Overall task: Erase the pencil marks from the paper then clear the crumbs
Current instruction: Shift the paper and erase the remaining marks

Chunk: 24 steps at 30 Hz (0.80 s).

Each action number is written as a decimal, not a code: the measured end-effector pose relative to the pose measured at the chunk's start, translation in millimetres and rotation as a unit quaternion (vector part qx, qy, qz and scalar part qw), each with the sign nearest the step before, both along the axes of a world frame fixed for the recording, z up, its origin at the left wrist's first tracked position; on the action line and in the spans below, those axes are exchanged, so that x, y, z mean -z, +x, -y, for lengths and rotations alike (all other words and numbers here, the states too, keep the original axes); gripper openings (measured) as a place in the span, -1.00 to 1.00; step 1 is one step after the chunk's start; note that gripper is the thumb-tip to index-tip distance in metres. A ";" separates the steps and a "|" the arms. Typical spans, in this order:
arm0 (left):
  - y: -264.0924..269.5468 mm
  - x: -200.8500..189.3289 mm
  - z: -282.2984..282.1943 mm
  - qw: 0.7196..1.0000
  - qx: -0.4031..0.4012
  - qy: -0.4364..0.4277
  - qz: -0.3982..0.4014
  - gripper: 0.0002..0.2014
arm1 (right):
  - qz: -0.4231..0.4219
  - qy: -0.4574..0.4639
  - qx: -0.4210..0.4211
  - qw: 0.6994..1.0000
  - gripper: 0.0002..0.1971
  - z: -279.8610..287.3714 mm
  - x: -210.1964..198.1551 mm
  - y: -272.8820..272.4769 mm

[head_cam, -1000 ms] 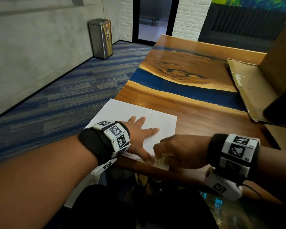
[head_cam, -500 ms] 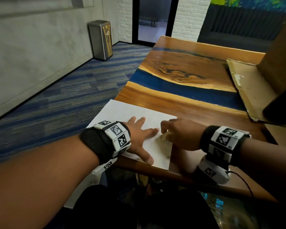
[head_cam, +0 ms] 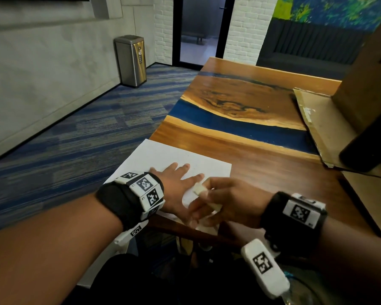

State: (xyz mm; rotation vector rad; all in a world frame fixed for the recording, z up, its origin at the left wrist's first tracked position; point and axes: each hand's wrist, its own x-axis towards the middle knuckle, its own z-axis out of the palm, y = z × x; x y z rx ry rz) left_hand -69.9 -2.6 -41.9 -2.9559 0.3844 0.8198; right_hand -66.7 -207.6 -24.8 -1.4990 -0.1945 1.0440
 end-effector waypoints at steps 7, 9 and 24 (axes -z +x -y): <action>-7.2 -0.5 -6.9 1.000 0.004 0.011 0.001 0.28 | 0.142 -0.065 0.249 0.956 -0.94 10.0 -0.7 36.8; -6.5 -5.0 -7.1 1.000 -0.005 0.006 0.000 0.24 | 0.202 -0.125 0.233 0.943 -0.90 20.0 -5.8 46.5; 1.1 6.1 9.8 1.000 0.017 -0.020 0.006 0.25 | 0.475 -0.328 -0.350 0.738 -0.79 3.6 -9.8 9.0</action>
